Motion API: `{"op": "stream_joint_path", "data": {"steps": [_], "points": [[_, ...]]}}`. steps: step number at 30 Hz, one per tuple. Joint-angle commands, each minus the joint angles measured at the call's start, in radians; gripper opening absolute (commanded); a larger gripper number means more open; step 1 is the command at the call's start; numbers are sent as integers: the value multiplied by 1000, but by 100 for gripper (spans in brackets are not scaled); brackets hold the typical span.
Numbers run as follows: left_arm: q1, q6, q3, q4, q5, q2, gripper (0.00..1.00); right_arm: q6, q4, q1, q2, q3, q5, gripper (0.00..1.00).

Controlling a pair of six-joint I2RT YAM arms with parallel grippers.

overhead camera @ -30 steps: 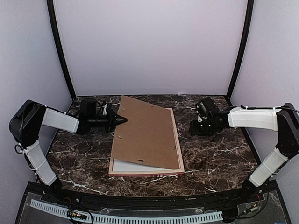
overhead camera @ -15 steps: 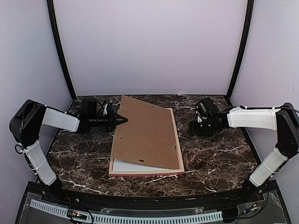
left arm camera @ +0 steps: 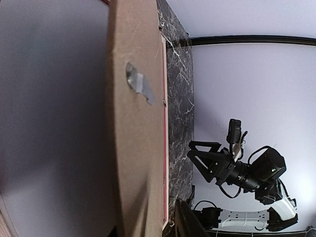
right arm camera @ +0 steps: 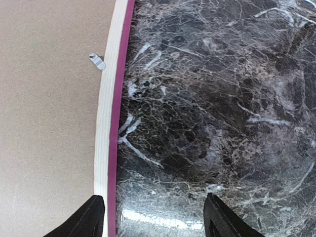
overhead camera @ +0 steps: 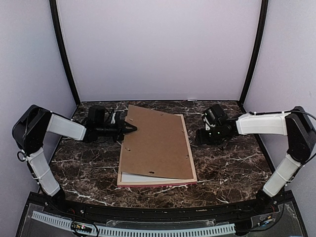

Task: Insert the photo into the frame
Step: Place the backboard with the photo.

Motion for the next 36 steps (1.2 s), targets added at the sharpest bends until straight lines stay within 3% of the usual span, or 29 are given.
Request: {"op": "stream_joint_path", "data": {"steps": [1,7,11,18,36], "points": [[-10,30,9,-7,8,1,33,-47,69,-5,39,58,-49,72],[-12,56,27,-45,11,20,48,-115,102,-4,125,144,-90,81],[-14,66,33,-57,13,36,53,-164,111,-4,194,210,-126,86],[-22,74,50,-70,13,66,56,-224,126,-4,313,314,-197,90],[-33,80,78,-93,9,101,56,-318,104,-3,471,463,-240,88]]}}
